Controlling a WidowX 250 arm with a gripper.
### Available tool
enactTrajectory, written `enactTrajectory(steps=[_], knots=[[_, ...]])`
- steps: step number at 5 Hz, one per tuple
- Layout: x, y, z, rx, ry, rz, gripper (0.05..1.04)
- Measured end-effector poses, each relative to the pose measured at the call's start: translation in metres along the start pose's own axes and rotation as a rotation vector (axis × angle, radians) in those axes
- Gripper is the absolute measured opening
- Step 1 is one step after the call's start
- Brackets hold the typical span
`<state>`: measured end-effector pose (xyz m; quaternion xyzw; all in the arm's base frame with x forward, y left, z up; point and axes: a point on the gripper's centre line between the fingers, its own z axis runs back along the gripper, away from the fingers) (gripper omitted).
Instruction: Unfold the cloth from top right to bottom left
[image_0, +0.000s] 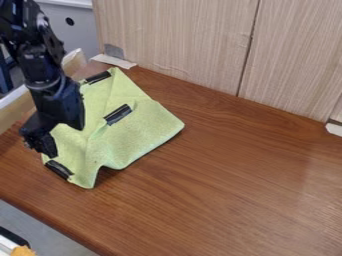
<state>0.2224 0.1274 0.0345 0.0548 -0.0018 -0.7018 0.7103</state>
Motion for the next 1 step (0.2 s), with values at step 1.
enactTrajectory(steps=[1], knots=[[0.0028,0.0011,0.0084,0.016,0.006,-0.015,1.0]])
